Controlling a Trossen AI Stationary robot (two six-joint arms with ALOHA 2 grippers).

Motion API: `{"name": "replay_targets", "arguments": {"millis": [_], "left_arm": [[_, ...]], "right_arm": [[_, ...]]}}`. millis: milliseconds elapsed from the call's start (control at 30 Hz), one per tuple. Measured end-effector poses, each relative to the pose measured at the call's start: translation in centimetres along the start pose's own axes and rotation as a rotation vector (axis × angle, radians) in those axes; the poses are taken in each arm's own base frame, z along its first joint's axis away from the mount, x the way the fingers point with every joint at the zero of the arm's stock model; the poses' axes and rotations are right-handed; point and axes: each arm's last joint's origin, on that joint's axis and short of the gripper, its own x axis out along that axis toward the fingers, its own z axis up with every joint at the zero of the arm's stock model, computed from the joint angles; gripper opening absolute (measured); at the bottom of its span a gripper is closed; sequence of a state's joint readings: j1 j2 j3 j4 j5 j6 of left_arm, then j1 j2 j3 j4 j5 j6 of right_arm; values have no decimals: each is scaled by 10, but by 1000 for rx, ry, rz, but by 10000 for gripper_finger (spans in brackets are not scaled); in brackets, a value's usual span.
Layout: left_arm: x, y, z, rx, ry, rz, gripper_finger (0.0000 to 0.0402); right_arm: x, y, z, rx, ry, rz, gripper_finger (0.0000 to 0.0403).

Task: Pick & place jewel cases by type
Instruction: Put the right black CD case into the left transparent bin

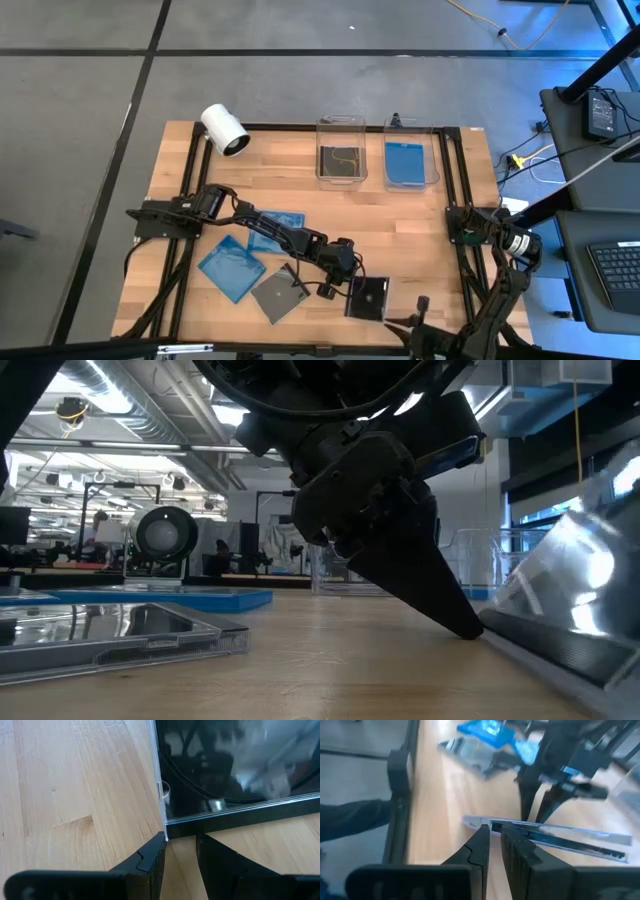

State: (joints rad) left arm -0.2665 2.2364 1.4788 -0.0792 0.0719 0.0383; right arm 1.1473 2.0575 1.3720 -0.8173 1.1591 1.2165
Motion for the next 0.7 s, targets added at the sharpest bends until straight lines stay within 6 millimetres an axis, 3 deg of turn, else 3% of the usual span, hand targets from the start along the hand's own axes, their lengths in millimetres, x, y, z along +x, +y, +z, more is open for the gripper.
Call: {"name": "replay_targets", "arguments": {"millis": [300, 700], "left_arm": [[0, 0, 1, -3, -10, 1, 108], [2, 1, 3, 0, -35, 2, 104]], "right_arm": [[5, -3, 3, -113, -80, -53, 51], [50, -12, 14, -208, 82, -94, 51]]}}
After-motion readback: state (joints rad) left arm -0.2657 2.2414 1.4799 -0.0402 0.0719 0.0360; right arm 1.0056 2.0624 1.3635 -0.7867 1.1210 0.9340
